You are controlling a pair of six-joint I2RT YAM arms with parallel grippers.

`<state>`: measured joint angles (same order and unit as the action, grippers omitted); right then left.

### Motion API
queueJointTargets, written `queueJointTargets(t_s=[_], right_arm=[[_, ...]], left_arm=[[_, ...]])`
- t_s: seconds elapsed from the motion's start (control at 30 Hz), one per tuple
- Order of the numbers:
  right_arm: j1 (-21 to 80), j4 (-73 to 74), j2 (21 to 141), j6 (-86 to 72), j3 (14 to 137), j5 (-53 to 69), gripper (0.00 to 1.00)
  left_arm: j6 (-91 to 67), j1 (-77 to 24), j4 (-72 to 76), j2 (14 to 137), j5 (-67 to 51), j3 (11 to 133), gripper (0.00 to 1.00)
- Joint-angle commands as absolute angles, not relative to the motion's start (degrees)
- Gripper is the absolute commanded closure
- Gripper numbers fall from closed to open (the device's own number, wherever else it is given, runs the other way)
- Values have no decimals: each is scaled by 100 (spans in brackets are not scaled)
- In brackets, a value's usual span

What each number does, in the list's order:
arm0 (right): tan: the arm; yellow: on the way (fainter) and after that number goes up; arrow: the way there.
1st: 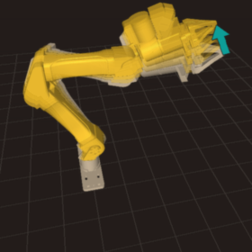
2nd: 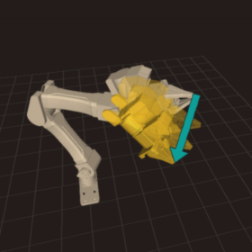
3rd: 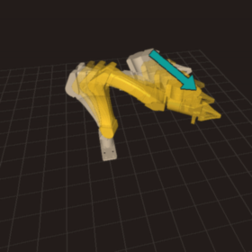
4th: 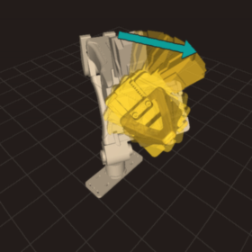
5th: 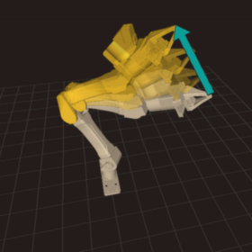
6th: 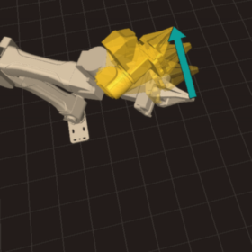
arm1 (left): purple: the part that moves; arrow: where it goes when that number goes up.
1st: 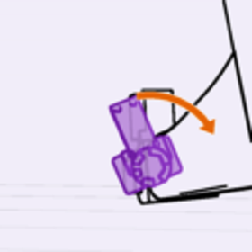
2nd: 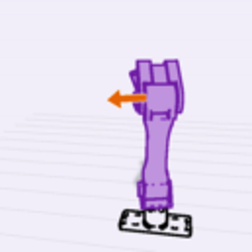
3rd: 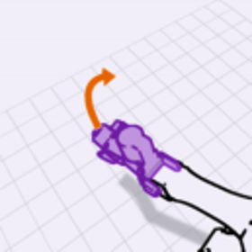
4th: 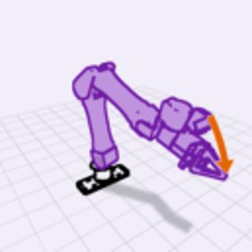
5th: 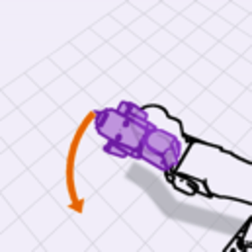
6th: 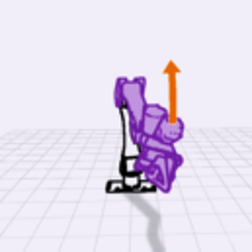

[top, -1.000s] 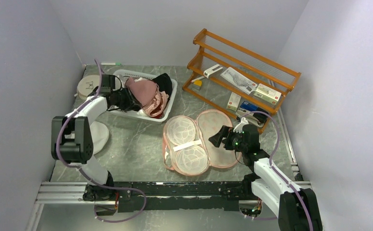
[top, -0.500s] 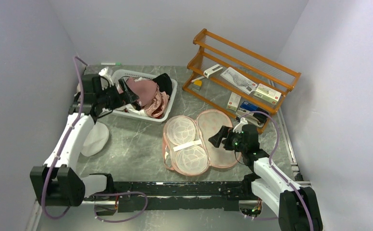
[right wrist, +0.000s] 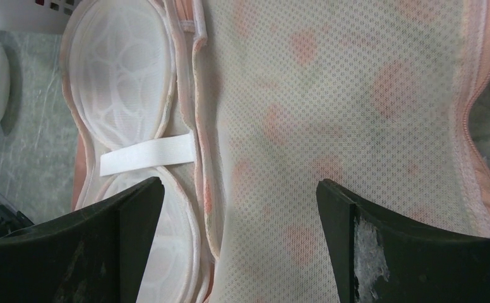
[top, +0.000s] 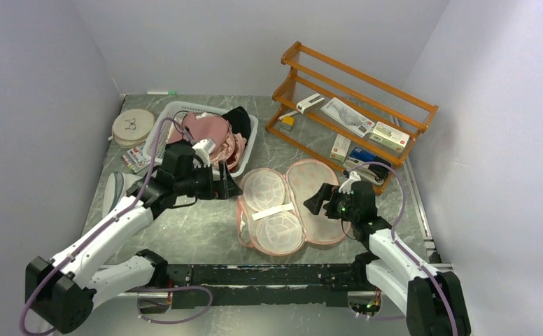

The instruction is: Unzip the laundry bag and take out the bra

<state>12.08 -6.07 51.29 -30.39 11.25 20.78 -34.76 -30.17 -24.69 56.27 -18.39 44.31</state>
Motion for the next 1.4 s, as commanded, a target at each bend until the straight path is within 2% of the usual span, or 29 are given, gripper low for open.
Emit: queueJointTargets(t_s=[0.0, 0.17, 0.33, 0.47, 0.57, 0.67, 0.8, 0.97, 1.13, 1.37], right_arm=[[1242, -560, 4617, -3018, 1154, 1824, 8], [1248, -278, 3505, -3194, 936, 1379, 9], [1242, 225, 2963, -3570, 951, 391, 10], [1238, 567, 3240, -3986, 1186, -596, 9], [1231, 715, 3886, -4142, 1437, -1180, 7], [1125, 556, 4450, -4028, 1606, -1373, 7], [842, 311, 4935, -3844, 1768, -1208, 6], [-73, -135, 5720, -3324, 1911, 314, 5], [-308, -545, 6232, -3474, 1787, 1342, 6], [-310, -1055, 6041, -3903, 1395, 1692, 21]], left_arm=[[-3019, -3055, -2575, 6122, -1495, 5366, 2], [-2488, -3061, -2094, 6223, -897, 6662, 0], [-1997, -3055, -798, 5894, 270, 6727, 1], [-1424, -2988, -343, 5456, 558, 6242, 1], [-1342, -2952, -211, 5045, 747, 5796, 1], [-1398, -2947, -272, 4899, 692, 5757, 1], [-1416, -2953, -395, 4977, 436, 5869, 1], [-1668, -2953, -382, 5019, 262, 5805, 1], [-1816, -2951, -396, 5170, 53, 5801, 1], [-1907, -2946, -427, 5301, 0, 5774, 1]])
